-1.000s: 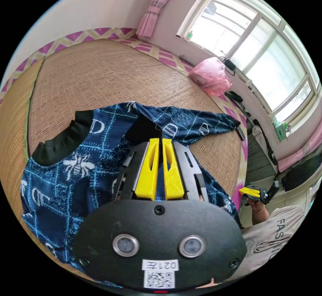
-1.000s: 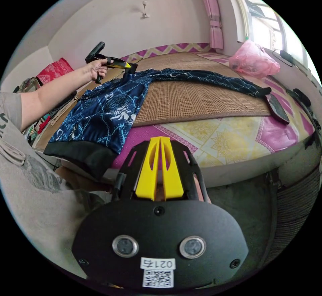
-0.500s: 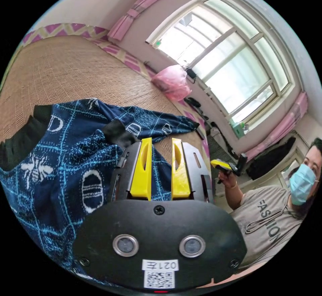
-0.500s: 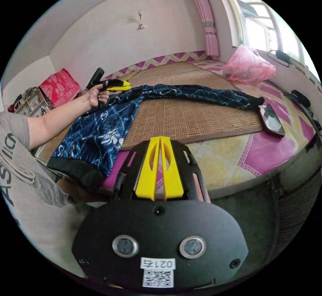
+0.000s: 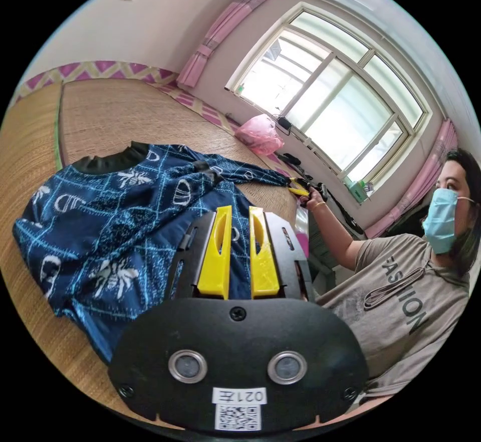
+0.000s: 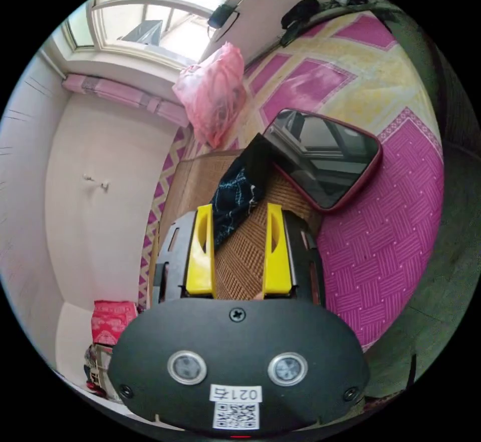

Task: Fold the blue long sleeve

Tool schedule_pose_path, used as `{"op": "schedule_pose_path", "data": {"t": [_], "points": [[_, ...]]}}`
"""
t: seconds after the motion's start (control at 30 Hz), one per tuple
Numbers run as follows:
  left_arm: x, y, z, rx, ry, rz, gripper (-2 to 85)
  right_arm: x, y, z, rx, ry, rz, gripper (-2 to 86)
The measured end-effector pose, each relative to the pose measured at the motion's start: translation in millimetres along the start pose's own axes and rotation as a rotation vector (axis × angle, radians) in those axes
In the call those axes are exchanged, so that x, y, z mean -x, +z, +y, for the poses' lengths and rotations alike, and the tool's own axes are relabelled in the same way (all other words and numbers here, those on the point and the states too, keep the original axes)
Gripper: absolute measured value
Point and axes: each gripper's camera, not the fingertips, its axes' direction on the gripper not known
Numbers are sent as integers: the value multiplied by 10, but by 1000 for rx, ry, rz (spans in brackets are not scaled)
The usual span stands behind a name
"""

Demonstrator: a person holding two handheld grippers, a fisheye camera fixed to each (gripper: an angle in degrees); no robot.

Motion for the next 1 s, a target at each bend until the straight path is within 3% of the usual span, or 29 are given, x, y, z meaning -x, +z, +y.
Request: {"op": "schedule_pose_path", "data": {"t": [0.33,0.4,0.5,0.6,0.77,0.87,1.0], "points": [[139,-770,685,-83,-57,-45,51,-113,308,36,-129,59,118,15],[128,-874,793,-93,-55,-52,50,264,235,294,-160,-24,88,9],[76,-1042,975,-99,-33,-86,50,1561,115,1048,-184,-328,31,4],[25,-1213,1173,-125,-19,-92,49,3307,193,2361,-191,-703,37,3],[-46,-1521,1621,-175,-16,-92,49,5944,948,5587,-136,-1189,-68,2],[-63,-1684,1905,-191,-25,-121,49,6928,1682,7579,-71,-1385,-120,1],[6,-1856,2256,-211,-73,-138,49,7573,2794,9862,68,-1548,-143,2]]}}
